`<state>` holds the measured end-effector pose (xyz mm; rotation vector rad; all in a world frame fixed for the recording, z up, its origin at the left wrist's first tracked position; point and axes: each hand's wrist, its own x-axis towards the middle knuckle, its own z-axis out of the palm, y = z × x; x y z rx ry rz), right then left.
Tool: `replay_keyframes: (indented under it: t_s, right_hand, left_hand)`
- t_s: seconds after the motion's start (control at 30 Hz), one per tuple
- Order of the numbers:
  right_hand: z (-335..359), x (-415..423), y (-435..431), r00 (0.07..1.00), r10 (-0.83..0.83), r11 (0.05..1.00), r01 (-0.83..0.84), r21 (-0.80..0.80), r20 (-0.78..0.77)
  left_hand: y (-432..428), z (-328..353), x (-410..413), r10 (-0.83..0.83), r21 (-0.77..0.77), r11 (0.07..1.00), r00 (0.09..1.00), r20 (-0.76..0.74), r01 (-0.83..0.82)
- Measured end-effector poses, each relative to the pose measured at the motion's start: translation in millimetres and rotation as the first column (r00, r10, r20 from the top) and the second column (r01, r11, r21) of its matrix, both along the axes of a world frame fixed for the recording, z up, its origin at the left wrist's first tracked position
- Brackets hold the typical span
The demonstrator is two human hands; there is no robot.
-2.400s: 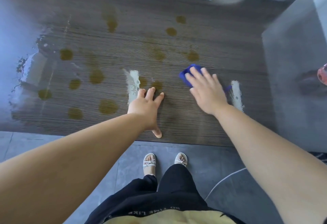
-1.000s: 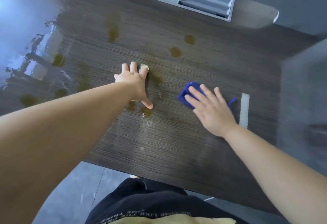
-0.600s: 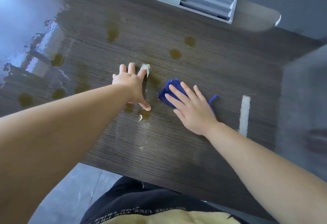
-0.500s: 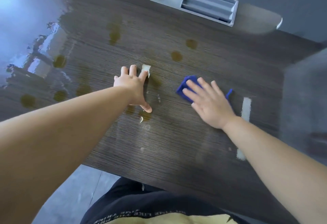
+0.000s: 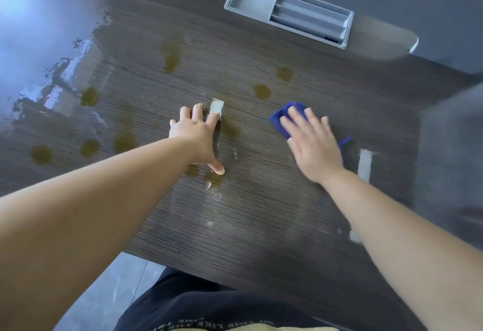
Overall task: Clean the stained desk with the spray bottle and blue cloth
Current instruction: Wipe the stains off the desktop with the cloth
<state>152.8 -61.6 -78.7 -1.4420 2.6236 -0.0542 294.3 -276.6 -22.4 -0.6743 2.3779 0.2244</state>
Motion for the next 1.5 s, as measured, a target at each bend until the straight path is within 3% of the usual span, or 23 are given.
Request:
replay_keyframes:
  t_s: [0.1,0.2,0.27,0.33,0.4,0.43,0.53,0.63,0.7,0.77,0.87,0.93,0.97,1.0,1.07,1.1,1.17,1.2,1.23,1.3,1.37,1.43,1.5]
  right_hand:
    - [-0.8,-16.7,-24.8,0.893,-0.450,0.893,0.450,0.023,0.006]
    - [1.4,6.0,-63.9,0.783,-0.621,0.784,0.621,0.018,0.039]
    - [-0.5,27.2,-69.8,0.884,-0.465,0.885,0.465,0.008,0.044]
    - [3.0,36.3,-50.8,0.995,-0.080,0.997,0.079,0.021,0.061]
    - [3.9,16.1,-22.2,0.969,0.240,0.970,-0.242,0.030,0.056]
    - [3.0,0.1,-10.3,0.961,0.273,0.961,-0.274,0.024,0.042]
    - [5.1,-43.5,-0.6,0.997,-0.062,0.997,0.060,0.043,0.040]
    - [4.0,-58.3,-41.2,0.847,-0.532,0.847,0.531,0.025,0.016]
    - [5.0,-48.3,-78.8,0.737,-0.675,0.738,0.675,0.008,0.045]
    - [2.0,-28.8,-103.0,0.808,-0.587,0.809,0.587,0.008,0.045]
    - [2.7,-6.3,-89.7,0.993,-0.105,0.994,0.105,-0.004,0.045]
    - [1.2,-20.4,-57.4,0.981,0.189,0.982,-0.190,0.005,0.051]
    - [0.8,-34.4,-41.1,0.972,0.234,0.972,-0.233,-0.009,0.039]
    - [0.3,-50.5,-29.6,0.979,0.202,0.979,-0.201,-0.013,0.019]
    - [1.0,-76.3,-27.7,0.998,-0.058,0.998,0.058,-0.014,0.002]
    - [1.6,-83.7,-38.7,0.968,-0.250,0.968,0.250,-0.008,0.004]
    - [0.5,-83.0,-76.7,0.810,-0.586,0.810,0.586,-0.019,0.011]
    - [1.0,-74.6,-96.5,0.748,-0.664,0.748,0.664,-0.018,0.021]
    - [0.9,-63.4,-113.4,0.750,-0.661,0.750,0.662,-0.019,0.027]
    - [-1.6,-33.7,-131.1,0.889,-0.458,0.888,0.458,-0.046,0.016]
    - [-3.2,-8.0,-118.6,0.996,-0.092,0.995,0.093,-0.022,0.016]
    - [-2.3,-12.5,-90.8,0.971,0.236,0.971,-0.237,0.022,0.032]
    - [-1.6,-43.4,-69.6,0.961,0.277,0.961,-0.277,0.001,0.005]
  left_hand:
    - [0.0,-0.6,1.7,0.000,0.007,1.000,1.000,0.002,0.000]
    - [-3.9,0.9,1.0,0.002,0.024,1.000,1.000,0.009,-0.002]
    - [-10.5,5.9,-6.6,0.024,0.027,0.999,0.999,-0.025,-0.023]
    - [-18.5,9.8,-17.1,0.019,-0.005,1.000,0.995,-0.093,-0.020]
    - [-28.3,8.5,-27.4,-0.010,-0.046,0.999,0.986,-0.165,0.002]
    - [-32.7,6.7,-30.9,-0.025,-0.056,0.998,0.985,-0.169,0.016]
    - [-40.7,-1.8,-34.7,-0.008,-0.022,1.000,0.995,-0.099,0.006]
    - [-44.9,-5.0,-35.7,0.019,0.016,1.000,0.997,-0.075,-0.018]
    - [-44.3,-4.6,-36.2,0.022,0.020,1.000,0.996,-0.081,-0.021]
    - [-44.6,-5.6,-38.0,0.022,0.012,1.000,0.997,-0.078,-0.021]
    - [-44.9,-6.6,-38.8,0.007,0.012,1.000,0.999,-0.054,-0.006]
    - [-45.8,-6.3,-39.0,-0.005,0.008,1.000,0.999,-0.051,0.006]
    - [-45.8,-6.2,-39.1,-0.012,0.008,1.000,0.999,-0.049,0.013]
    - [-46.4,-7.0,-39.2,-0.018,0.011,1.000,0.999,-0.049,0.018]
    - [-47.3,-7.9,-39.4,-0.020,0.011,1.000,0.999,-0.049,0.020]
    - [-47.7,-7.3,-40.3,-0.019,0.011,1.000,0.999,-0.048,0.020]
    - [-47.5,-5.9,-41.1,-0.016,0.021,1.000,0.999,-0.032,0.017]
    - [-47.0,-5.9,-41.1,-0.014,0.025,1.000,1.000,-0.027,0.014]
    - [-46.8,-6.8,-40.9,-0.011,0.025,1.000,1.000,-0.026,0.011]
    - [-47.2,-8.0,-40.9,-0.009,0.020,1.000,1.000,-0.028,0.010]
    - [-46.9,-7.8,-40.7,-0.014,0.021,1.000,0.999,-0.030,0.015]
    - [-47.3,-7.7,-40.4,-0.021,0.016,1.000,0.999,-0.037,0.022]
    - [-48.1,-7.6,-40.0,-0.026,0.018,0.999,0.999,-0.039,0.026]
